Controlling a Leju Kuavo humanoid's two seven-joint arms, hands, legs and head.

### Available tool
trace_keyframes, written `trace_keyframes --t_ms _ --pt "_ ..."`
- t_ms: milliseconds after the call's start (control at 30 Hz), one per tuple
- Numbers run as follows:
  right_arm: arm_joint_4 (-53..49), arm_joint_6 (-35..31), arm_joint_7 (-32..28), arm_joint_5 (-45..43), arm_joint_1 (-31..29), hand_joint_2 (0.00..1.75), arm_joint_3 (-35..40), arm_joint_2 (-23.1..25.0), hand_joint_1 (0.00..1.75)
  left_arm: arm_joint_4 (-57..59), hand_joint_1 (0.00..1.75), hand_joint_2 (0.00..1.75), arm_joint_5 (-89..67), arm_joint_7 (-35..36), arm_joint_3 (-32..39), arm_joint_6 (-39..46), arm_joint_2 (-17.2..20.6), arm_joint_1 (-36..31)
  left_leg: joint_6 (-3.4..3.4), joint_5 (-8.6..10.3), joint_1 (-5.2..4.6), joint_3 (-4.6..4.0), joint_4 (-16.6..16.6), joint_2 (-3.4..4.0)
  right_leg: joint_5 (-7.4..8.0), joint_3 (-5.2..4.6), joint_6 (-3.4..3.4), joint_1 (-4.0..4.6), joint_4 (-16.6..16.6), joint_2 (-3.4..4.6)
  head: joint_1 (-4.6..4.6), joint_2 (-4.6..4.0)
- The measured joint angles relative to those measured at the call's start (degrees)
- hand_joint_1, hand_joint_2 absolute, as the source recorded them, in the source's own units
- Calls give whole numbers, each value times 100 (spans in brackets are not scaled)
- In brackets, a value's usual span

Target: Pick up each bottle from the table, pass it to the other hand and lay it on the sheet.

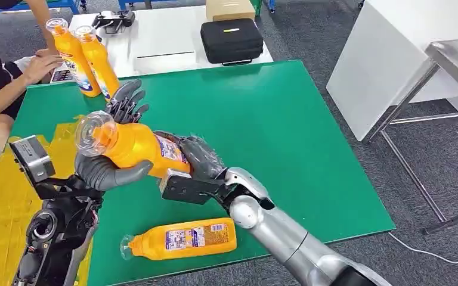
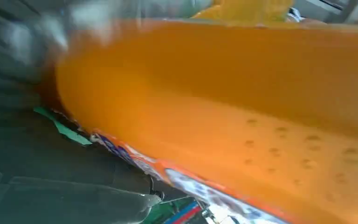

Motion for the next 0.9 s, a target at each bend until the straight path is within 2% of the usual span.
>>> trace_keyframes --t_ms 433,467,500,533,567,600,900 --pt "345 -18 129 328 -109 175 100 107 175 48 0 175 35 68 -15 -7 22 35 0 0 1 -1 0 1 1 -4 0 2 1 2 -2 -2" --pt "358 -20 131 328 -113 175 100 114 175 50 54 175 35 70 -15 -7 22 35 0 0 1 -1 0 1 1 -4 0 2 1 2 -2 0" --pt "376 -22 133 328 -116 175 100 118 175 50 145 175 35 79 -15 -7 22 35 0 0 1 -1 0 1 1 -4 0 2 1 2 -2 -2" --pt "387 -24 133 328 -121 175 100 122 175 55 145 175 35 83 -15 -7 22 35 0 0 1 -1 0 1 1 -4 0 1 1 2 -2 -2" --pt "398 -26 133 328 -128 175 100 129 175 68 168 175 35 81 -15 -7 22 31 0 0 1 -1 0 1 1 -5 0 1 0 2 -2 -2" --pt "411 -31 138 328 -133 175 100 131 175 79 175 175 35 81 -15 -7 22 27 0 0 1 -2 0 1 1 -5 0 1 0 2 -2 -2" --pt "439 -57 160 328 -135 175 98 133 175 94 175 175 39 81 -15 -9 22 25 0 0 1 -2 0 1 1 -4 0 1 0 2 -2 -2"
